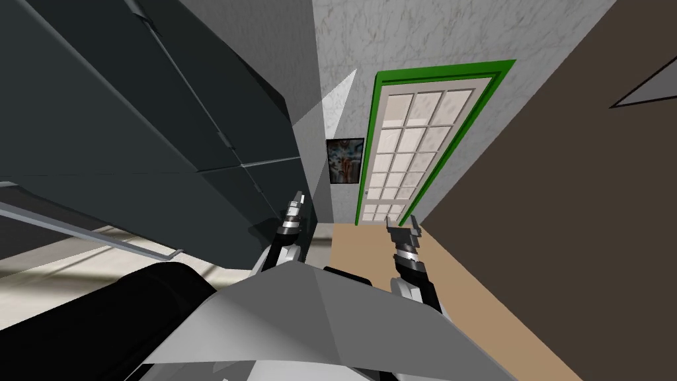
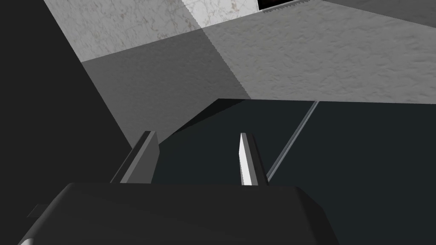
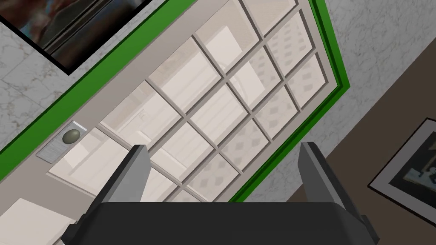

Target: Pull the door open

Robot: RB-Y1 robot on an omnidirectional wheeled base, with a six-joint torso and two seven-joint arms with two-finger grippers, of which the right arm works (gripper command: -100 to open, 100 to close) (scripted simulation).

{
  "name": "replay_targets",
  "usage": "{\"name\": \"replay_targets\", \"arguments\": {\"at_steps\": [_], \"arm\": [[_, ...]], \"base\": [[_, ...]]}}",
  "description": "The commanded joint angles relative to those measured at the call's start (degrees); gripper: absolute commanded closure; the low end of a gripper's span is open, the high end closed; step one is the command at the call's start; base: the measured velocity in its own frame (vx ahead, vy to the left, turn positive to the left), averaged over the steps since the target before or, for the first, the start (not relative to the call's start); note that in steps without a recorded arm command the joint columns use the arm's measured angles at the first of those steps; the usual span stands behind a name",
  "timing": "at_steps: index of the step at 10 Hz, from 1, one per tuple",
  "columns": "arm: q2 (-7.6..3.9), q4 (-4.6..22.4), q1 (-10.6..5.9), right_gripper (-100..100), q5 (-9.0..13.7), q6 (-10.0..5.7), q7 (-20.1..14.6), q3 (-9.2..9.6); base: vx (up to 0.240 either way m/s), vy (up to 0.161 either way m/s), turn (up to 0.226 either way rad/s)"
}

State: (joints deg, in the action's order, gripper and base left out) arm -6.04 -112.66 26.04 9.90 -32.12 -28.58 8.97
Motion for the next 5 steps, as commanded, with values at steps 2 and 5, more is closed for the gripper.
{"name": "replay_targets", "arguments": {"at_steps": [2,5], "arm": [[-0.87,3.23,-0.86,-100,2.02,-1.14,-2.65,0.65],[-1.88,7.01,-1.76,-100,4.44,-2.55,-5.73,1.45]], "base": [[0.109,-0.014,0.097],[0.102,-0.010,0.101]]}}
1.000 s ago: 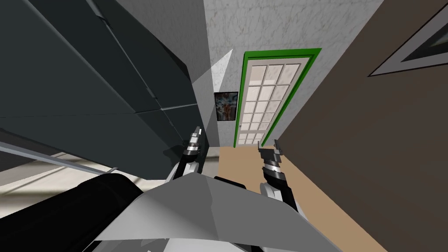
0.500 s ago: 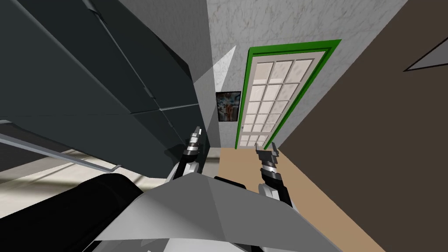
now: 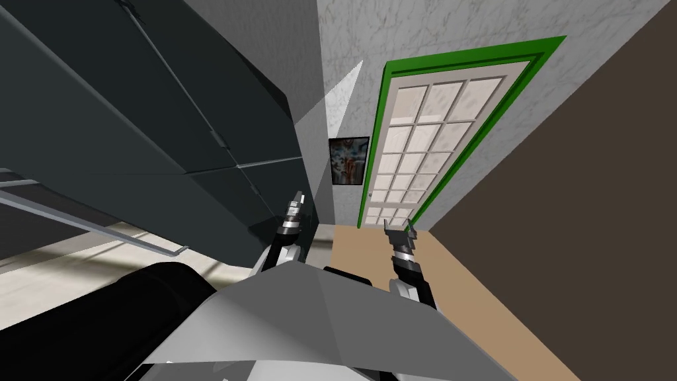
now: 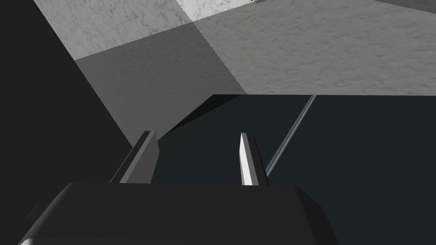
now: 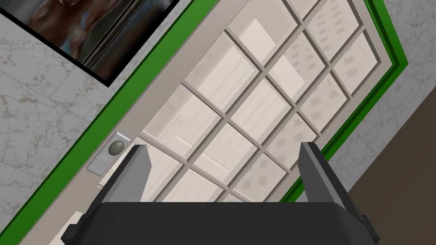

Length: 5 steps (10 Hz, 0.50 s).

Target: Pull the door open

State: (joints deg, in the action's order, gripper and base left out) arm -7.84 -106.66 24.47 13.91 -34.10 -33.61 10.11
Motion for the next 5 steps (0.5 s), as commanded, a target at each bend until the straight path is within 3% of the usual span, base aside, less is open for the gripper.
{"name": "replay_targets", "arguments": {"at_steps": [1,5], "arm": [[-0.42,2.28,-0.48,-100,1.24,-1.04,-1.73,0.58],[-1.74,7.44,-1.70,-100,4.54,-2.96,-5.93,1.67]], "base": [[0.093,-0.018,0.100],[0.092,-0.023,0.108]]}}
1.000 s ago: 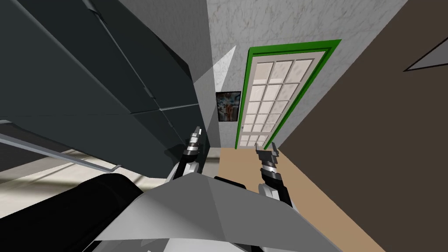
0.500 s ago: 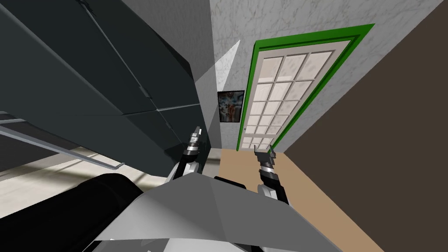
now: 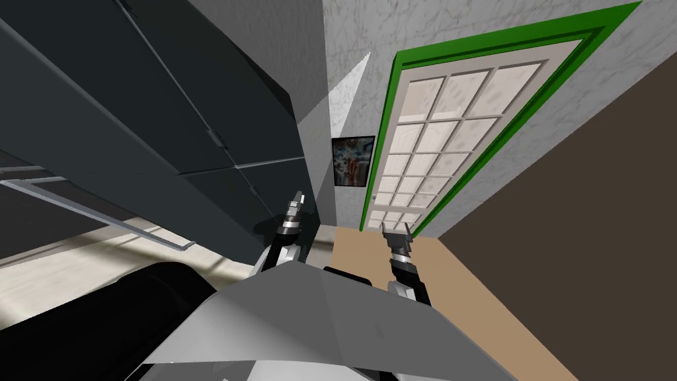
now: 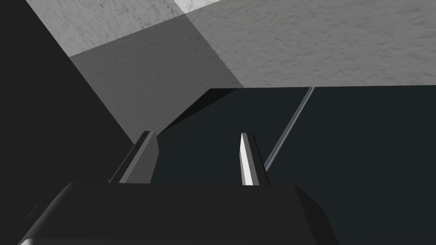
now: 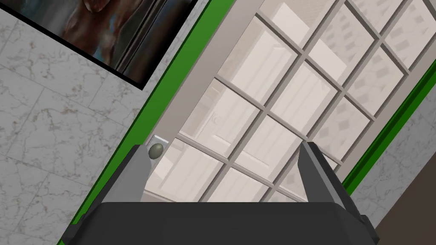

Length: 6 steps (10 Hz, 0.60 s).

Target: Pull the door open

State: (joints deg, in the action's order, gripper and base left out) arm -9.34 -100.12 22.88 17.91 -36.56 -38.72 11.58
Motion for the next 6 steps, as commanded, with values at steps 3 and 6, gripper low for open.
{"name": "replay_targets", "arguments": {"at_steps": [3,6], "arm": [[-1.23,4.79,-1.04,-100,3.02,-1.95,-4.00,1.03],[-2.18,8.69,-1.97,-100,5.51,-3.40,-7.18,1.85]], "base": [[0.109,-0.024,0.100],[0.090,-0.024,0.109]]}}
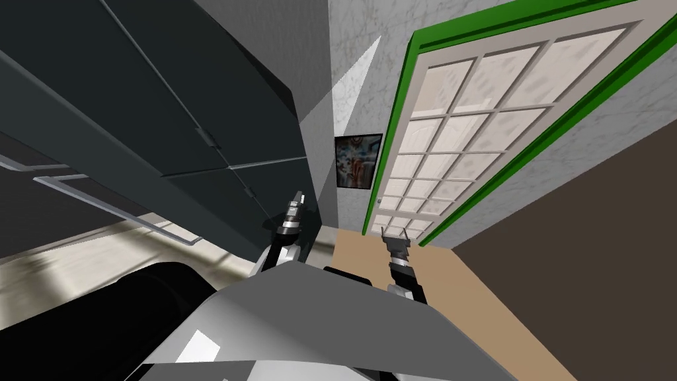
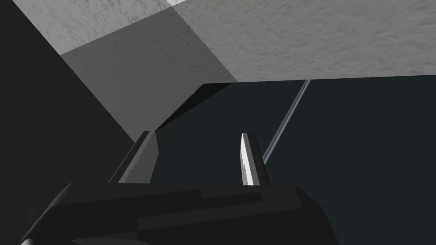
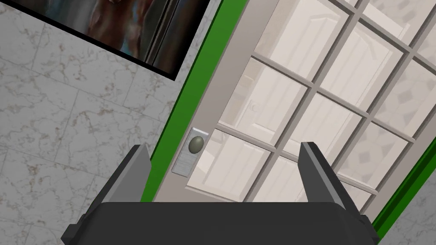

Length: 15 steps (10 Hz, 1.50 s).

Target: Pull the door open

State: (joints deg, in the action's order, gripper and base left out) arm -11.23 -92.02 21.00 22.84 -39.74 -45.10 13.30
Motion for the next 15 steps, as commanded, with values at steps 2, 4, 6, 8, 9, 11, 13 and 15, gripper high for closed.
{"name": "replay_targets", "arguments": {"at_steps": [2,4,6,8,9,11,13,15], "arm": [[-0.92,3.19,-0.70,-100,2.24,-1.19,-2.92,0.67],[-1.52,5.73,-1.30,-100,3.86,-2.13,-4.98,1.21],[-2.11,8.25,-1.90,-100,5.47,-3.07,-7.04,1.74],[-2.70,10.76,-2.50,-100,7.07,-4.01,-9.09,2.27],[-2.97,11.95,-2.78,-100,7.83,-4.45,-10.05,2.52],[-3.50,14.32,-3.34,-100,9.35,-5.33,-11.99,3.02],[-4.04,16.70,-3.90,-100,10.86,-6.22,-13.92,3.52],[-4.77,19.96,-4.68,-100,12.95,-7.43,-16.58,4.21]], "base": [[0.081,-0.029,0.087],[0.108,-0.039,0.104],[0.089,-0.025,0.104],[0.093,-0.035,0.100],[0.110,-0.038,0.091],[0.089,-0.039,0.109],[0.089,-0.048,0.079],[0.130,-0.055,0.131]]}}
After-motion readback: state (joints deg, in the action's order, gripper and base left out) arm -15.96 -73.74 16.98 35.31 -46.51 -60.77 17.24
